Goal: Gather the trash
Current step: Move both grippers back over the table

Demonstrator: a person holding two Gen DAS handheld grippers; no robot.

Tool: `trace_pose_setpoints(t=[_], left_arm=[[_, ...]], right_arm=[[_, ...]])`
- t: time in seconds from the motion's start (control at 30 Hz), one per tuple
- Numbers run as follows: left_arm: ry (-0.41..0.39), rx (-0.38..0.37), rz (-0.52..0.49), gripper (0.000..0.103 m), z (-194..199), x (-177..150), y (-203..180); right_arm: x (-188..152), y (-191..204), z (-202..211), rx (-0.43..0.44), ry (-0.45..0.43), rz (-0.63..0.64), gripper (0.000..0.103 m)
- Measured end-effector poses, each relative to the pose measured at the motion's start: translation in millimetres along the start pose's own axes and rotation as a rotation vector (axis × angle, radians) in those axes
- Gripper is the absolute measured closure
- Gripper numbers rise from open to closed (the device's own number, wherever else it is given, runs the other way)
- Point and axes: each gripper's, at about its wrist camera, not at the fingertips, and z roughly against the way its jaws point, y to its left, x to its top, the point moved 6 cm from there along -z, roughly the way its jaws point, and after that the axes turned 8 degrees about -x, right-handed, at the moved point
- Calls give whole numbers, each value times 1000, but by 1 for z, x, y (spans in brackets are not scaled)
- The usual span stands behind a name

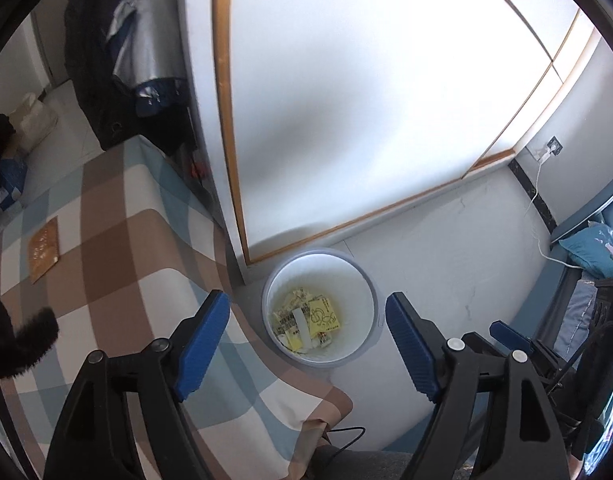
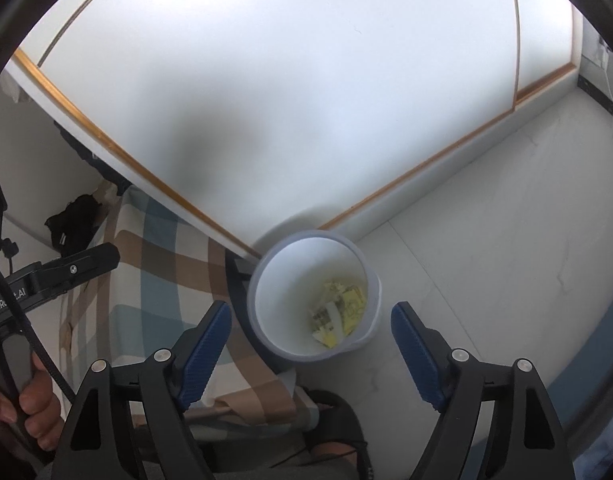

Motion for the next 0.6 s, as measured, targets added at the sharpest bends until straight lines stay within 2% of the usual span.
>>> trace_pose_setpoints(t=[0.07,0.37,0.6], left_arm=[[-41,19,22,20,18,1,11],[-172,76,80,18,81,-8,67],[-252,120,133,14,128,-17,122]], right_arm=[[2,11,11,10,-22,22,18],[9,62,48,21,-81,103,16],[16,140,76,81,-141,213,12]])
